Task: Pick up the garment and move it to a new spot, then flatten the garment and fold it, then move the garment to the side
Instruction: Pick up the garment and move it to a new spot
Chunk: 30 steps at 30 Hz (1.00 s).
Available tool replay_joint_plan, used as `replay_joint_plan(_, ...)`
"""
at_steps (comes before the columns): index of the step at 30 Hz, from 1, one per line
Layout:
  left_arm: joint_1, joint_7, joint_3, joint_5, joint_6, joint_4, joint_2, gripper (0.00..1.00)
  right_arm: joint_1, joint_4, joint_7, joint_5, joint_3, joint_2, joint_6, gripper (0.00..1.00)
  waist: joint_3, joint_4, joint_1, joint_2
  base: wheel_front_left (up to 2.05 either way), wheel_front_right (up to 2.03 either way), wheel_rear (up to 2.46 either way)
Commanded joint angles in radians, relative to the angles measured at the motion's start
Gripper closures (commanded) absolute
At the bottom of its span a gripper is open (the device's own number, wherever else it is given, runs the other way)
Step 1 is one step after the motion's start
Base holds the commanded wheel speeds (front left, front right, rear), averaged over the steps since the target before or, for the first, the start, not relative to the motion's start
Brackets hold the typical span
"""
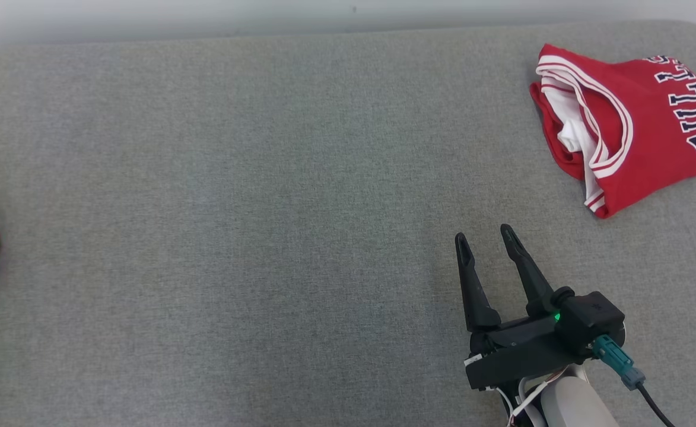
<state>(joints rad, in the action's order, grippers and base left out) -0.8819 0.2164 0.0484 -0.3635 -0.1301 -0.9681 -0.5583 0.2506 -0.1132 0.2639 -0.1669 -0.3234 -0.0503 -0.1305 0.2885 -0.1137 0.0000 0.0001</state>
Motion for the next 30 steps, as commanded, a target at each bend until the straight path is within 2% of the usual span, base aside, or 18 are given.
replay_joint_plan(1,0.002,-0.021,0.008,0.001,0.001,0.005,-0.008,1.00,-0.010,-0.002,0.000,0.002,-0.002,0.000,-0.001,0.00,-0.013,0.009,0.0000,-0.0001,0.00,0.00,0.00)
replay_joint_plan(9,-0.052,-0.196,0.035,0.023,0.001,0.073,-0.012,1.00,-0.029,-0.015,0.000,-0.010,-0.002,0.000,-0.001,0.00,-0.075,0.036,0.0000,-0.0001,0.00,0.00,0.00)
replay_joint_plan(14,-0.088,-0.240,0.103,0.026,0.001,0.155,0.003,1.00,-0.043,-0.020,0.000,-0.022,-0.004,-0.001,-0.001,0.00,-0.113,0.041,0.0000,-0.0001,0.00,0.00,0.00)
replay_joint_plan(18,-0.105,-0.233,0.158,0.021,0.001,0.262,-0.003,1.00,-0.049,-0.014,0.000,-0.037,-0.003,-0.001,-0.001,0.00,-0.134,0.024,0.0000,-0.0001,0.00,0.00,0.00)
replay_joint_plan(25,-0.097,-0.157,0.236,0.001,0.001,0.508,-0.018,1.00,-0.063,-0.004,0.000,-0.064,0.004,0.000,-0.001,0.00,-0.143,-0.032,0.0000,-0.0001,0.00,0.00,0.00)
replay_joint_plan(30,-0.077,-0.087,0.277,-0.014,0.004,0.678,0.012,1.00,-0.067,0.003,0.000,-0.084,0.006,0.000,-0.001,0.00,-0.140,-0.081,0.0000,-0.0001,0.00,0.00,0.00)
